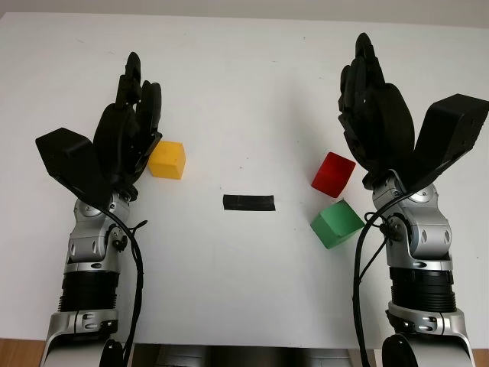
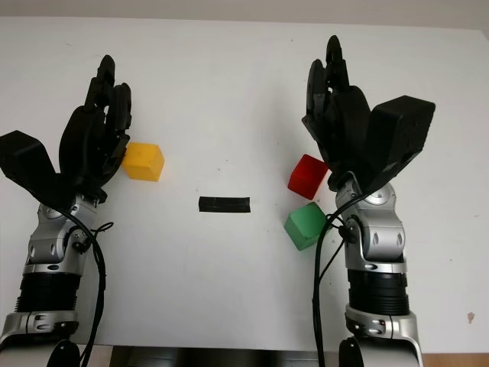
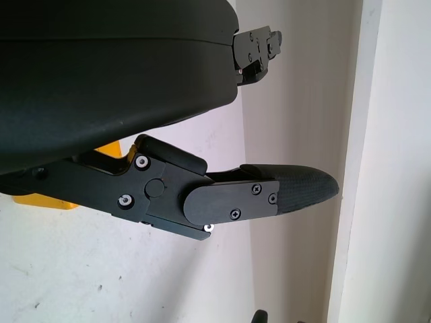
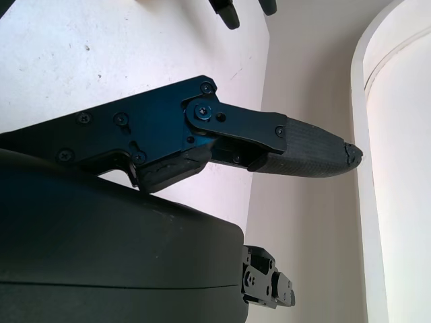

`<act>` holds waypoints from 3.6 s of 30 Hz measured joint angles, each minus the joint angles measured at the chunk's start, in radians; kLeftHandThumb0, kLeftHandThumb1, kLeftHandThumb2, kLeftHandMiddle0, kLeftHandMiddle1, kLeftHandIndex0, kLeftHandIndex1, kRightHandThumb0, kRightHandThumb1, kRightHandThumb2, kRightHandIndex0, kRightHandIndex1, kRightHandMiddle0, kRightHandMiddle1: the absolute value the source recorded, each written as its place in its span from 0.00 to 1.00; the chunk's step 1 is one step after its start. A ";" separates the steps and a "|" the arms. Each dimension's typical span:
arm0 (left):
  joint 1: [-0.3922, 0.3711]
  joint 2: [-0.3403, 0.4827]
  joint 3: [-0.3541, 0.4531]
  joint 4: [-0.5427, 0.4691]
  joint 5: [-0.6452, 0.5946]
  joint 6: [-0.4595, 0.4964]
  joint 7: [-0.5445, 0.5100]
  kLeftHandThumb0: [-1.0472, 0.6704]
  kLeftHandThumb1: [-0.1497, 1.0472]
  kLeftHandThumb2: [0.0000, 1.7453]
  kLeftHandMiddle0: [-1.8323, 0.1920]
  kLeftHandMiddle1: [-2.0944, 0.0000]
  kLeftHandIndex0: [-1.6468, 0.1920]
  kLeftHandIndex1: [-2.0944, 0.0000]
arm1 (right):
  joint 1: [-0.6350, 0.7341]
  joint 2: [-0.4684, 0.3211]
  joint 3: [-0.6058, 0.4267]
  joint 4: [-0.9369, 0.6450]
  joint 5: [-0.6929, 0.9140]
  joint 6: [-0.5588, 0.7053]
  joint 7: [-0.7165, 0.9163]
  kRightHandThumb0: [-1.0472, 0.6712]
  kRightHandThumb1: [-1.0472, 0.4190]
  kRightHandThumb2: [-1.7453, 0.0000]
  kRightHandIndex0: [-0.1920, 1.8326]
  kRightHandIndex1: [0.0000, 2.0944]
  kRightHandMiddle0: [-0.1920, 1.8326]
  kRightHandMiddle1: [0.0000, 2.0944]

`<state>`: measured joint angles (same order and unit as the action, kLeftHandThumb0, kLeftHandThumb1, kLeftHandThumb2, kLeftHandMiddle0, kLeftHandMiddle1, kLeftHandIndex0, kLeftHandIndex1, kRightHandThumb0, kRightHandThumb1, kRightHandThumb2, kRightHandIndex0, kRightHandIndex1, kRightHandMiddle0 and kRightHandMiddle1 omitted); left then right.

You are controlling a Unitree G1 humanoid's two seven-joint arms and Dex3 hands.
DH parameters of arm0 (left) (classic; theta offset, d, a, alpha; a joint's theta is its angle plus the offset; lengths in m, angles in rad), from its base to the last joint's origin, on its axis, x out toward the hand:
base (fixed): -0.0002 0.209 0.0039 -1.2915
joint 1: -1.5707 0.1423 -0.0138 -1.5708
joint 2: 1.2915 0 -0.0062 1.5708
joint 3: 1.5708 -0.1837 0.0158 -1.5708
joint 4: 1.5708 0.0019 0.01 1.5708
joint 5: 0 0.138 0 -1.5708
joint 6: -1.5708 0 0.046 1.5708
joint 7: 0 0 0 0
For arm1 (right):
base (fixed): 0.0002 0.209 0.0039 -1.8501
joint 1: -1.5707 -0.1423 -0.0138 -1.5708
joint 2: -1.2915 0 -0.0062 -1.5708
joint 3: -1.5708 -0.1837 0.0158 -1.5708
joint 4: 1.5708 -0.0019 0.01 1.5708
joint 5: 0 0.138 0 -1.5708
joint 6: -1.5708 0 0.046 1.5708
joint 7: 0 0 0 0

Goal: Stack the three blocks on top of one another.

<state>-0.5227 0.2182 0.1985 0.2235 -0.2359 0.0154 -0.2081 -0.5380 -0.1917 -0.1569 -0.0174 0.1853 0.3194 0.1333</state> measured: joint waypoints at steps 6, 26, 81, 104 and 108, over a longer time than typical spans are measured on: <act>0.001 -0.001 -0.002 -0.018 0.000 0.017 0.012 0.18 1.00 0.28 1.00 0.98 0.99 0.98 | 0.001 -0.001 0.001 0.000 0.008 0.001 0.016 0.13 0.00 0.62 0.00 0.00 0.00 0.00; 0.003 -0.019 -0.004 -0.003 0.001 -0.013 0.011 0.16 1.00 0.27 1.00 0.99 0.99 0.98 | -0.083 -0.517 0.037 0.034 -0.166 -0.237 0.447 0.41 0.18 0.98 0.28 0.12 0.18 0.31; -0.003 -0.029 -0.006 0.005 0.006 0.004 0.017 0.19 1.00 0.28 0.99 0.97 0.97 0.97 | -0.101 -0.803 0.331 0.269 -0.849 -1.015 0.284 0.38 0.16 0.97 0.33 0.03 0.43 0.05; -0.003 -0.029 -0.004 0.003 0.006 0.004 0.013 0.20 1.00 0.28 1.00 0.97 0.97 0.97 | -0.119 -0.784 0.358 0.376 -0.928 -1.095 0.068 0.42 0.11 0.97 0.37 0.02 0.40 0.51; -0.003 -0.029 -0.004 0.003 0.006 0.004 0.019 0.20 1.00 0.27 0.99 0.97 0.97 0.97 | -0.119 -0.783 0.358 0.376 -0.913 -1.086 0.088 0.42 0.10 0.97 0.37 0.02 0.40 0.52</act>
<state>-0.5254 0.1893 0.1944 0.2261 -0.2298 0.0193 -0.1891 -0.6566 -0.9752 0.2009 0.3589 -0.7272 -0.7671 0.2215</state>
